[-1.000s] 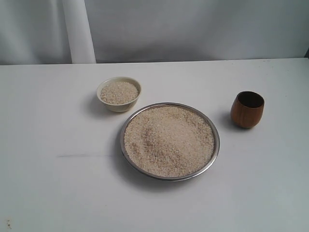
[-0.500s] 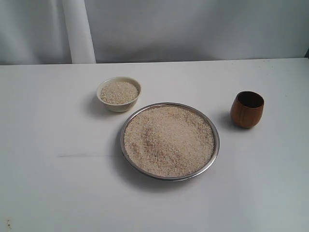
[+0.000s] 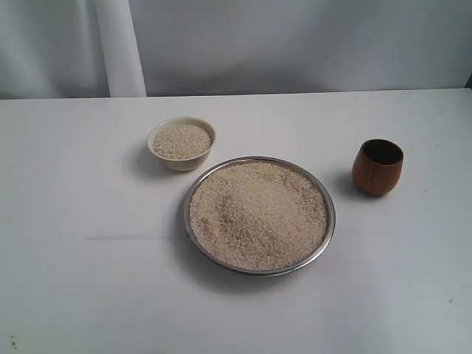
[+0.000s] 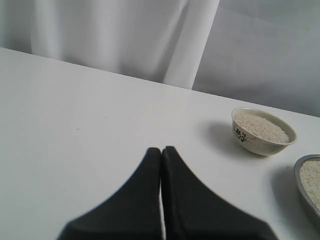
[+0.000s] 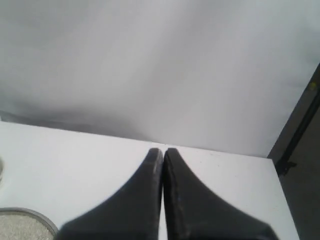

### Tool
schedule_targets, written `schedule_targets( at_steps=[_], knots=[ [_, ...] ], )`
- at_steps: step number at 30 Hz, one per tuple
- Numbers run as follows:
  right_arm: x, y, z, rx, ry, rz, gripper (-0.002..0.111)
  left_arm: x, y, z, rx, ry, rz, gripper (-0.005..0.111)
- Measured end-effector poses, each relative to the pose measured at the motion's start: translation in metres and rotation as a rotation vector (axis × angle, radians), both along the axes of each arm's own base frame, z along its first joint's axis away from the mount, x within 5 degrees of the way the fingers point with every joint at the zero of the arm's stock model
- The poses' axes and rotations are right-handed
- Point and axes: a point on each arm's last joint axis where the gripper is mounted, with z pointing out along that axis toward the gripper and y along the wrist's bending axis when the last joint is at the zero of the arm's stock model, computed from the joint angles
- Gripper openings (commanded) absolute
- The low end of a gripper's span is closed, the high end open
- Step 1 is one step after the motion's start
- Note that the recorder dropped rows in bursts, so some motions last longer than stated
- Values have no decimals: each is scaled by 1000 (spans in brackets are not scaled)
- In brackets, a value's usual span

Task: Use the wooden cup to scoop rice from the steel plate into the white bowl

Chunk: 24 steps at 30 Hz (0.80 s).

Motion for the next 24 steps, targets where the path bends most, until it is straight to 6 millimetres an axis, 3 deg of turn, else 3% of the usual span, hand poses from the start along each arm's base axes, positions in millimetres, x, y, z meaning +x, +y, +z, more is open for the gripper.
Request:
schedule_targets(
  at_steps=[5,8,10,13,17,19,22,23,24],
  knots=[
    [15,-2,-25,3,-7,-26,0,0,0,0,0,0,0,0],
    [14,-10,-63,2,-68,-116,0,0,0,0,0,0,0,0],
    [14,-9,-78,-7,-79,-126,0,0,0,0,0,0,0,0],
    [21,10,-88,-70,-62,-29,0,0,0,0,0,0,0,0],
    [42,47,-119,-116,12,115,5,0,0,0,0,0,0,0],
    [51,57,-137,-122,60,138,29,0,0,0,0,0,0,0],
    [63,62,-165,-141,147,148,94,0,0,0,0,0,0,0],
    [67,63,-174,-148,160,144,105,0,0,0,0,0,0,0],
    [69,63,-177,-149,163,140,105,0,0,0,0,0,0,0]
  ],
)
